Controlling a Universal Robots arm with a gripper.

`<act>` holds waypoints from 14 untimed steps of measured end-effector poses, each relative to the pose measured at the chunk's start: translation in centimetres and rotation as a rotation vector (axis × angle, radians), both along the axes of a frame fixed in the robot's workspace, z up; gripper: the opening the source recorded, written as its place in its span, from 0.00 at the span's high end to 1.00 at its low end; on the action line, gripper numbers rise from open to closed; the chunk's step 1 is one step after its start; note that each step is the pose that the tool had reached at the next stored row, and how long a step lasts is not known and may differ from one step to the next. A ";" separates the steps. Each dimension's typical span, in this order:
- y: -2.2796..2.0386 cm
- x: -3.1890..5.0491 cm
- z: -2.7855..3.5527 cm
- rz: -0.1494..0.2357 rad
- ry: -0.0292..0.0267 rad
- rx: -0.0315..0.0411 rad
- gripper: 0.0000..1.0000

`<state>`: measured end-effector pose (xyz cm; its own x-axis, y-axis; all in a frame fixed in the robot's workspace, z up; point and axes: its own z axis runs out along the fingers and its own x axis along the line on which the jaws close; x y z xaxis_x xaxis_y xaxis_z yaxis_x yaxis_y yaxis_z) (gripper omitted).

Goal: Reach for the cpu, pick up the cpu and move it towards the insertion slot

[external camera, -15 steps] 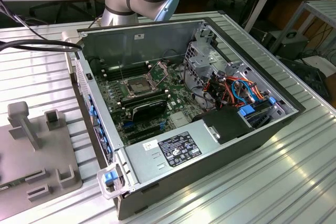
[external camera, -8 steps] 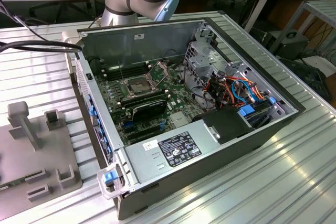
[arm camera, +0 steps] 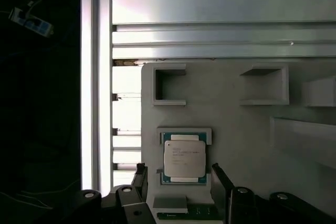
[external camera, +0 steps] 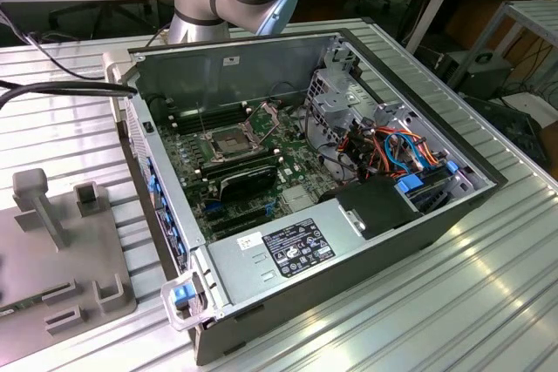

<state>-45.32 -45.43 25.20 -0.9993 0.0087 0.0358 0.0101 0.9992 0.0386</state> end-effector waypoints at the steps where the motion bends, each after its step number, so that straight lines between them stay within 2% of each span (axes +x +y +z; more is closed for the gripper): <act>1: 0.00 0.00 -0.20 -0.004 -0.0001 0.0000 0.40; 11: 0.00 0.00 -0.28 -0.008 0.0000 0.0000 0.40; 13: 0.00 0.00 -0.29 -0.009 0.0000 0.0000 0.39; 14: 0.00 0.00 -0.34 -0.009 -0.0002 0.0001 0.33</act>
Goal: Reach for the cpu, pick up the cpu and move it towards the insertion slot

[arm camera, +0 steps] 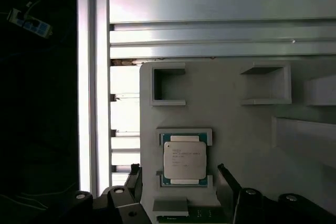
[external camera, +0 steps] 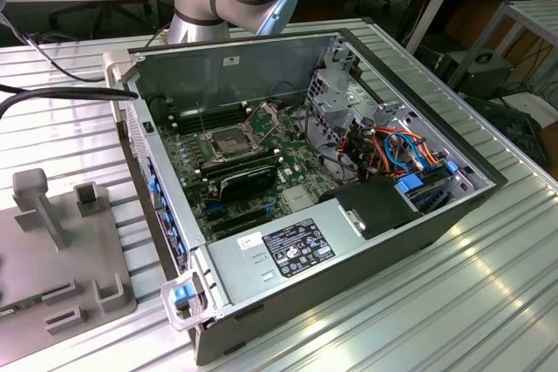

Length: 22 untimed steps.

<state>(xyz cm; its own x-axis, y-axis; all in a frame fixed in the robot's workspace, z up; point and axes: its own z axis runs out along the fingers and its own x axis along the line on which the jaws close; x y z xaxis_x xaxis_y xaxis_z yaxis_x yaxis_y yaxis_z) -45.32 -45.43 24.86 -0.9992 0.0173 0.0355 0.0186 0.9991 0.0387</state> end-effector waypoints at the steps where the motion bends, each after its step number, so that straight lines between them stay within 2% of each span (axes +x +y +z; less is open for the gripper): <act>1: 0.00 0.00 -0.17 0.000 -0.0002 0.0001 0.33; 12: -0.02 0.04 -1.73 -0.001 0.0003 -0.0006 0.33; 13: -0.01 0.05 -1.99 -0.001 -0.0001 -0.0004 0.33; 14: -0.03 0.10 -2.95 -0.001 0.0001 -0.0005 0.33; 22: -0.03 0.26 -4.28 -0.001 0.0002 -0.0019 0.33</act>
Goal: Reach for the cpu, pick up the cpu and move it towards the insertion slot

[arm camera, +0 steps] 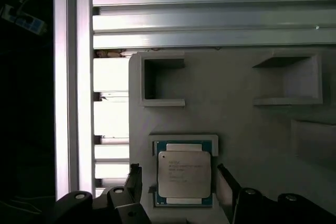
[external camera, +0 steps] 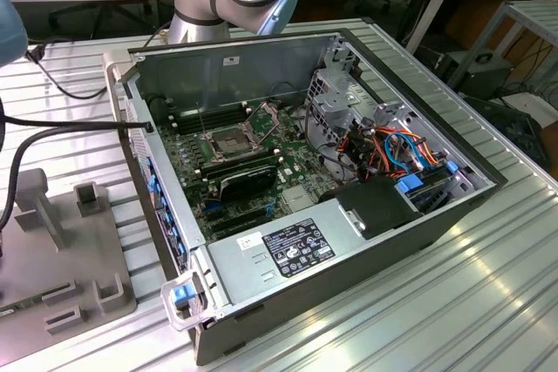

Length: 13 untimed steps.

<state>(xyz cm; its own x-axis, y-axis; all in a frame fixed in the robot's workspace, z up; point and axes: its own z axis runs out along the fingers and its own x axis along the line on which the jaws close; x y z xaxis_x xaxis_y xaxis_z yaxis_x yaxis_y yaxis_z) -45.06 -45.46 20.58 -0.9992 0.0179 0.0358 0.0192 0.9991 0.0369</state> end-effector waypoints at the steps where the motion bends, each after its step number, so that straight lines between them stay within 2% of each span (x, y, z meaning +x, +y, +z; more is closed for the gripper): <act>1: 0.00 0.01 -0.10 0.000 -0.0001 -0.0027 0.33; 2: 0.00 0.03 -0.13 0.000 0.0001 -0.0095 0.33; 4: 0.01 0.06 -0.25 0.000 -0.0001 -0.0277 0.33; 10: 0.12 0.38 -0.56 0.000 0.0000 -0.0288 0.33; 13: 0.31 0.38 -0.69 0.006 -0.0002 -0.0286 0.33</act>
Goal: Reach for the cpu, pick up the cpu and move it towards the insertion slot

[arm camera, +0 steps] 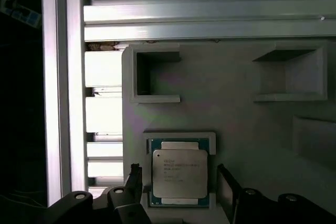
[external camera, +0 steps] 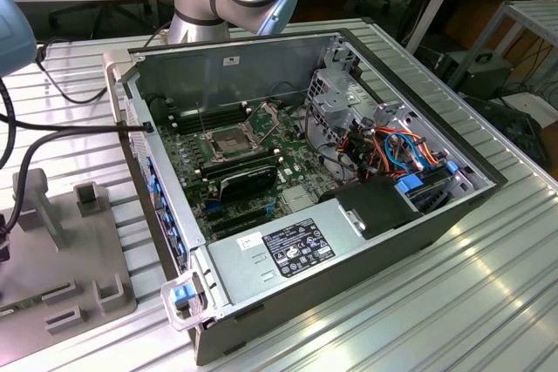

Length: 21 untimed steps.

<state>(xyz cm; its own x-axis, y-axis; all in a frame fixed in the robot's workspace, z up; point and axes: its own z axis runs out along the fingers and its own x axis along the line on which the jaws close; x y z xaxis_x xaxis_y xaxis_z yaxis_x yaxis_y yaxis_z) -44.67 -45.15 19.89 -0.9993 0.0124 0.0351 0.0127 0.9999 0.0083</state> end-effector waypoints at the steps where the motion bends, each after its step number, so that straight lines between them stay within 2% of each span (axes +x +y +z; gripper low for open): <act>1: 0.02 0.00 -0.04 0.004 0.0001 -0.0001 0.33; 4: 0.04 0.00 -0.26 0.018 -0.0003 -0.0001 0.33; 14: 0.14 0.00 -0.67 0.019 -0.0003 -0.0002 0.34; 15: 0.14 0.00 -0.67 0.019 -0.0002 -0.0002 0.40; 16: 0.14 0.00 -0.67 0.019 -0.0002 -0.0002 0.40; 17: 0.14 0.00 -0.67 0.019 -0.0002 -0.0002 0.46; 21: 0.14 0.00 -0.68 0.019 -0.0003 -0.0002 0.46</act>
<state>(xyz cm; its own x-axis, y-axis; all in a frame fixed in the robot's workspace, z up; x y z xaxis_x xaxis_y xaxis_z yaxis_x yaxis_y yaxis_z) -44.67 -45.01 19.21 -0.9994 -0.0061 0.0348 -0.0058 1.0000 0.0081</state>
